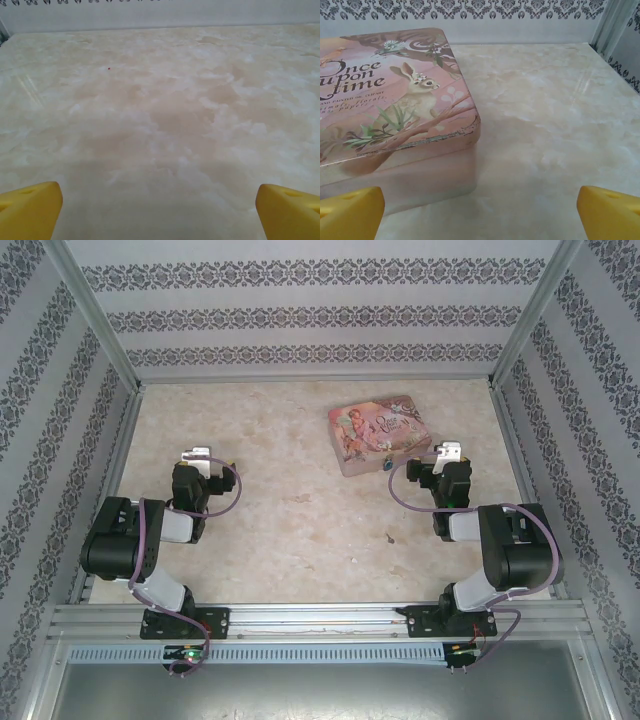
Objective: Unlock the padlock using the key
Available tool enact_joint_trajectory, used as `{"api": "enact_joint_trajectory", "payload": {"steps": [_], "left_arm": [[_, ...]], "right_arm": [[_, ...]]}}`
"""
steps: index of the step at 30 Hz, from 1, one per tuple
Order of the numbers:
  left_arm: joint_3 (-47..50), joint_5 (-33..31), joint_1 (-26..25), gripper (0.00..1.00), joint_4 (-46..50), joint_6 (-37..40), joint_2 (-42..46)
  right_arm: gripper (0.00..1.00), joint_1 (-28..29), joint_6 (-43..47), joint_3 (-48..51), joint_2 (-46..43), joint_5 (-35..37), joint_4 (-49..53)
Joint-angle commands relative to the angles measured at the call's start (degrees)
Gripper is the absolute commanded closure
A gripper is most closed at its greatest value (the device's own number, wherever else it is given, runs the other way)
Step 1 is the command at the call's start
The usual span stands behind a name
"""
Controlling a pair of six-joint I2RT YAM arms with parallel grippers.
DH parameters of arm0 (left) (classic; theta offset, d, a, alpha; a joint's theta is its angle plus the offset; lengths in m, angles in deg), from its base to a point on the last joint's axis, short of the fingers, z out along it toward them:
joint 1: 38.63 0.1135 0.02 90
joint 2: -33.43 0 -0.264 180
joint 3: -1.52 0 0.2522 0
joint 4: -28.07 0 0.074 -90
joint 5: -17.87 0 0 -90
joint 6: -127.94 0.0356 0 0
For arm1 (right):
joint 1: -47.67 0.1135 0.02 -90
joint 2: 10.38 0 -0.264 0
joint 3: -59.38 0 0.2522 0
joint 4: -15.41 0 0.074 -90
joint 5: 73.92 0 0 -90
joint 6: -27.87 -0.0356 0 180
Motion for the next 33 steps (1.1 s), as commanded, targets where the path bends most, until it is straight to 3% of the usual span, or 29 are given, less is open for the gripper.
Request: {"api": "enact_joint_trajectory", "payload": {"steps": [1, 33], "left_arm": [[-0.9, 0.7, 0.8, 0.01, 1.1, 0.8, 0.7], [0.3, 0.2, 0.8, 0.01, -1.2, 0.5, 0.7]], "right_arm": [[0.02, 0.4, -0.7, -0.4, -0.3, 0.9, -1.4], [0.02, 0.4, -0.6, -0.3, -0.6, 0.4, -1.5]]}}
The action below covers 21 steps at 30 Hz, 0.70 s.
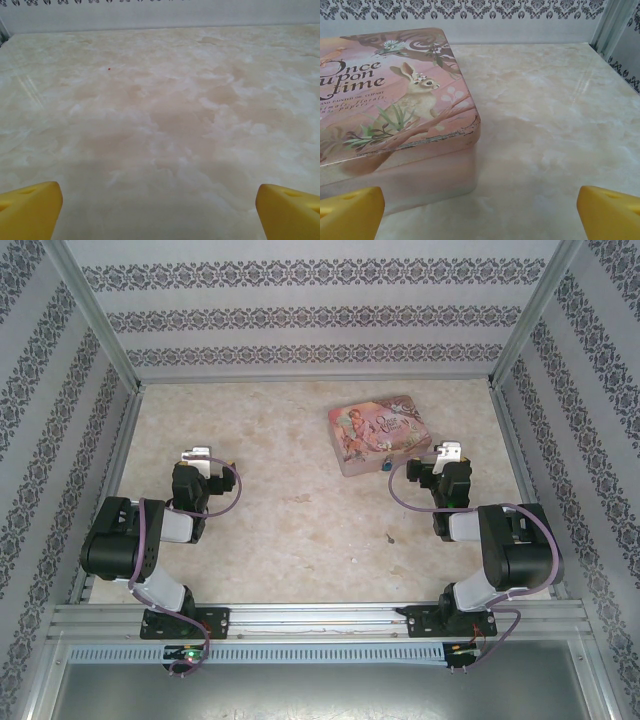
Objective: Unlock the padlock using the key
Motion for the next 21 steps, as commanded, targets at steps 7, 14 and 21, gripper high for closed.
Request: {"api": "enact_joint_trajectory", "payload": {"steps": [7, 14, 21], "left_arm": [[5.2, -3.5, 0.8, 0.01, -5.5, -0.7, 6.8], [-1.3, -4.4, 0.8, 0.01, 19.8, -4.7, 23.3], [-11.7, 2.0, 0.8, 0.01, 42.1, -17.8, 28.7]], "right_arm": [[0.02, 0.7, -0.2, 2.4, -9.8, 1.4, 3.9], [0.02, 0.6, -0.6, 1.4, -24.1, 2.7, 25.4], [0.02, -0.4, -5.5, -6.4, -32.0, -1.5, 45.8]]}}
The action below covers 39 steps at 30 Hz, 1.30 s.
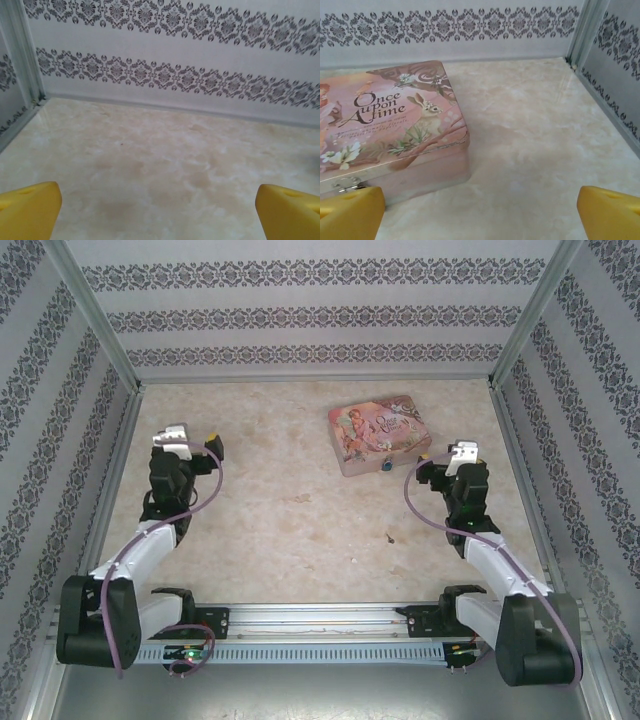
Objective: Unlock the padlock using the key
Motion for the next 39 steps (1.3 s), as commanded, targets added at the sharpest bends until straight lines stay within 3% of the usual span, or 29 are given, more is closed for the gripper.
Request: {"api": "enact_joint_trajectory", "payload": {"steps": [1, 8, 17, 26, 39], "left_arm": [[-4.2, 5.0, 0.8, 0.01, 15.9, -10.5, 0.6], [-7.0, 15.3, -1.0, 0.01, 16.5, -26.3, -4.2], [-13.7, 18.5, -11.2, 0.01, 16.2, -31.3, -14.4], [-22.3, 22.8, -19.6, 0.01, 10.4, -35.0, -28.2], [-42.1, 28.6, -25.9, 0.01, 13.6, -37.9, -47.5]], "right_arm": [[0.02, -0.6, -4.0, -5.3, -2.0, -4.3, 14.2], [0.02, -2.6, -13.2, -13.9, 2.5, -19.3, 18.4], [0.02, -7.5, -23.1, -24.4, 17.9, -31.5, 15.7], [0.01, -9.9, -25.3, -30.5, 30.0, -32.9, 12.9], [0.01, -8.8, -25.6, -36.6, 42.2, -32.1, 10.6]]}}
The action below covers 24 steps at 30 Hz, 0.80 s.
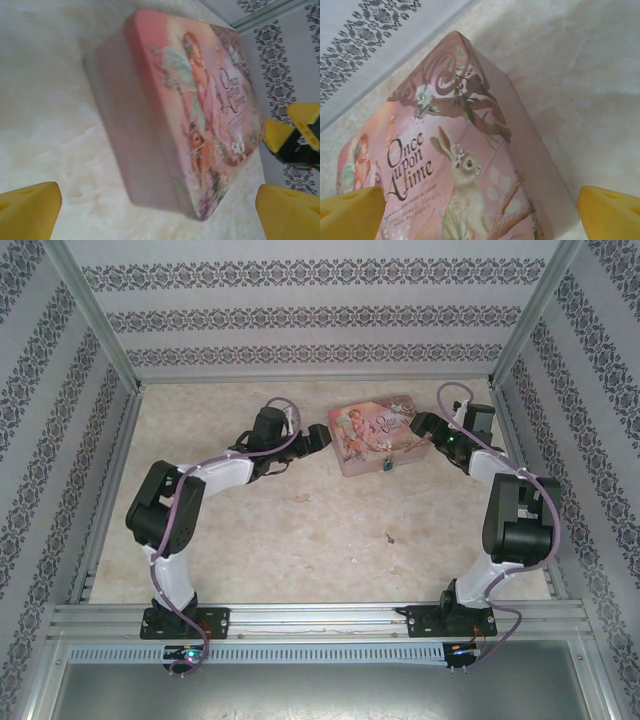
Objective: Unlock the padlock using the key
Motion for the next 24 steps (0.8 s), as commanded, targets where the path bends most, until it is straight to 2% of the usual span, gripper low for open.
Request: {"api": "enact_joint_trajectory", "payload": {"steps": [1, 7, 13, 24], "left_arm": [[-4.7, 3.0, -1.8, 0.00, 0.2, -2.4, -3.9], [-11.8, 3.6, -3.6, 0.01, 5.4, -2.7, -9.2], [-14.7, 6.1, -4.6, 0.00, 5.9, -4.1, -12.5], [-14.7, 7.7, -4.2, 0.00, 6.3, -3.4, -11.1]], "right_arm": [[0.02, 0.9, -0.5, -2.9, 2.2, -0.3, -1.9], [0.01, 2.4, 0.0, -5.1, 4.8, -0.6, -1.7], [0.02, 4.1, 1.3, -6.5, 6.0, -2.4, -0.6], [0.05, 6.6, 2.2, -3.9, 2.9, -7.8, 0.9]]}}
